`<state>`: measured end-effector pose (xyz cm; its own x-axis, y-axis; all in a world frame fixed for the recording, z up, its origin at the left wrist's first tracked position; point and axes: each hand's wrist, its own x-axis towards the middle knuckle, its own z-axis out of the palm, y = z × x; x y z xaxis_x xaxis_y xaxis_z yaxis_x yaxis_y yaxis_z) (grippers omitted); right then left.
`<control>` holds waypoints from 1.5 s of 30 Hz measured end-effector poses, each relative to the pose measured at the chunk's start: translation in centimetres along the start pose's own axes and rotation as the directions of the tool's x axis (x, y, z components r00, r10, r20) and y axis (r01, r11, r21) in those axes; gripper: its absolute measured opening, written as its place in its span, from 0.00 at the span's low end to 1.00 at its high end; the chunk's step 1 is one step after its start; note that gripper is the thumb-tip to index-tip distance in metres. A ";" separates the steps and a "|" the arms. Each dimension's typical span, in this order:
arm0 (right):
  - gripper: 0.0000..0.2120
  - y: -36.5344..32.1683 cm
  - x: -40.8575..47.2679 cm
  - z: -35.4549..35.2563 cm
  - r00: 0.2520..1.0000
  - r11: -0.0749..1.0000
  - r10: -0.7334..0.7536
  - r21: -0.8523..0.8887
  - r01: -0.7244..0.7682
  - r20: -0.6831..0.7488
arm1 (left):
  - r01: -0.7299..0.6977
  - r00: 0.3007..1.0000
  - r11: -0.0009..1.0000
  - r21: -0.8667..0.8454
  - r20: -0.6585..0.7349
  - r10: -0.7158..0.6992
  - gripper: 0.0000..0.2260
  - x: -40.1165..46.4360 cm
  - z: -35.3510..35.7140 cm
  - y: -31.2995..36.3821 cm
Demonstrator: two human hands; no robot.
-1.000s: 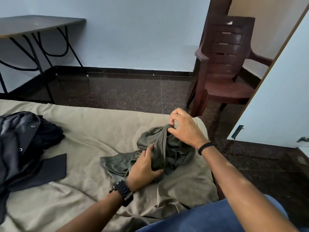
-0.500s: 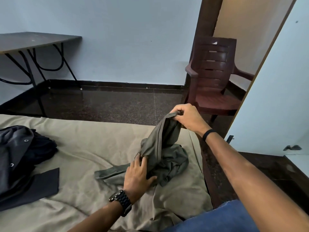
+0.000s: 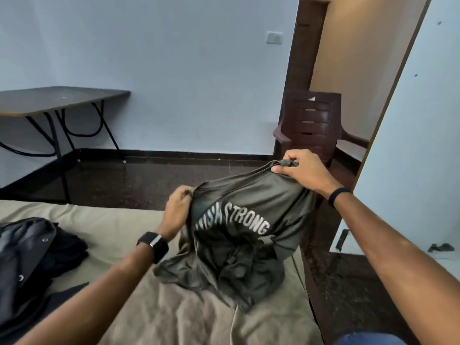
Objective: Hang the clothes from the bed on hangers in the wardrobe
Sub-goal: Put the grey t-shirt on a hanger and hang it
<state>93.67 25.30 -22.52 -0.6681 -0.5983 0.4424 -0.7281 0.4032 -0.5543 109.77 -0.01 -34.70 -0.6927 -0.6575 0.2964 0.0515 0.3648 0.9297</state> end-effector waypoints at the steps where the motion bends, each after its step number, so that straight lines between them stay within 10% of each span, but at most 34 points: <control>1: 0.21 -0.4 0.7 -1.0 1.000 1.000 -0.007 -0.030 0.007 -0.007 | -0.042 0.999 0.999 -0.003 -0.002 0.042 0.11 1.5 -0.9 1.6; 7: 0.26 -4.7 3.8 -6.9 0.999 0.999 -0.035 -0.036 0.035 -0.003 | -0.333 0.940 0.941 0.054 0.102 0.327 0.07 8.3 -5.3 12.1; 14: 0.17 -10.3 4.8 -17.8 0.964 0.870 -0.101 0.492 -0.035 0.247 | -0.657 0.741 0.718 0.228 0.026 0.671 0.07 13.0 -10.0 27.0; 19: 0.08 -13.4 5.7 -22.6 0.967 0.883 -0.113 0.424 0.203 -0.227 | -0.759 0.603 0.551 0.347 0.057 0.795 0.08 12.8 -12.4 35.8; 25: 0.06 -18.2 4.8 -26.0 0.965 0.880 -0.213 0.398 0.257 -0.153 | -0.777 0.616 0.509 0.370 0.278 0.737 0.07 9.8 -16.2 43.5; 35: 0.08 -26.7 3.6 -29.0 0.883 0.624 -0.384 0.629 0.463 -0.270 | -0.809 0.556 0.571 -0.142 0.133 0.821 0.08 5.8 -21.3 49.6; 39: 0.10 -25.2 5.5 -24.4 0.935 0.651 -0.314 0.680 0.337 -0.162 | -0.685 0.669 0.705 -0.185 0.223 0.709 0.06 7.3 -20.3 44.8; 42: 0.20 -20.5 6.8 -17.2 0.975 0.764 -0.197 0.639 0.087 0.103 | -0.473 0.760 0.873 -0.115 0.447 0.471 0.05 9.2 -18.5 36.5; 45: 0.10 -14.6 6.6 -8.2 0.899 0.856 -0.028 0.474 -0.204 0.438 | -0.255 0.779 0.963 0.086 0.609 0.152 0.02 10.4 -15.3 25.1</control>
<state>98.59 21.13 -5.75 -0.5130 -0.8520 0.1044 -0.4142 0.1392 -0.8995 114.88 -7.75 -4.95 -0.9696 -0.0552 0.2384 0.1642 0.5755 0.8012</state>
